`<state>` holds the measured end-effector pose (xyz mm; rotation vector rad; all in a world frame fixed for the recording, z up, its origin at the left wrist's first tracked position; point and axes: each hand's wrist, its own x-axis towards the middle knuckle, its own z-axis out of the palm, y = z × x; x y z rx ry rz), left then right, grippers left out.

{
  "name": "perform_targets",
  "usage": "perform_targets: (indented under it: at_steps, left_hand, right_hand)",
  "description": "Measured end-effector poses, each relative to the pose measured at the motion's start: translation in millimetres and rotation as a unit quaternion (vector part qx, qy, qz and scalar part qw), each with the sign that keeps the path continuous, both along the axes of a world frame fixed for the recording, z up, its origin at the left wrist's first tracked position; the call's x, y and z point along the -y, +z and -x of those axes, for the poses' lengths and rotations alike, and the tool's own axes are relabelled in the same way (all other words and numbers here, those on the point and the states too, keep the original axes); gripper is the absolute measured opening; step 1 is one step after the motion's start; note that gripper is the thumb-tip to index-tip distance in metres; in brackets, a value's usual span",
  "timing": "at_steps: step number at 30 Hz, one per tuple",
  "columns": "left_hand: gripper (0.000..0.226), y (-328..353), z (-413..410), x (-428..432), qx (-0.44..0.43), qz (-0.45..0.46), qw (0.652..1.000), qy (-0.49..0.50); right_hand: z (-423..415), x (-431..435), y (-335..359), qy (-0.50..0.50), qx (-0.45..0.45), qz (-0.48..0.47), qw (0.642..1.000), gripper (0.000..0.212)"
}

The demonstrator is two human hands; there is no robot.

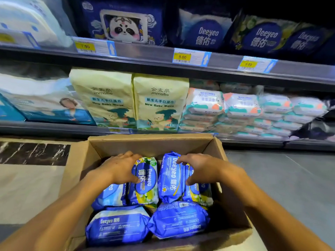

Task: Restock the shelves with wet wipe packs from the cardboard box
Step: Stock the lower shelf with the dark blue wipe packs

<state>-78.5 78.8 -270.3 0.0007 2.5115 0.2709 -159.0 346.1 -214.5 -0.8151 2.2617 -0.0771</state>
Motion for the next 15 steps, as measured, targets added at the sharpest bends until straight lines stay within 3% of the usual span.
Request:
perform_targets:
  at_steps: [6,15]
  left_hand:
    - [0.100,-26,13,-6,0.002,-0.004,1.000,-0.007]
    - [0.111,-71,39,-17,0.032,0.032,0.999,0.019]
  right_hand:
    - [18,4,-39,-0.017,0.013,-0.027,0.999,0.088]
    - [48,16,-97,-0.071,-0.011,-0.022,0.997,0.084]
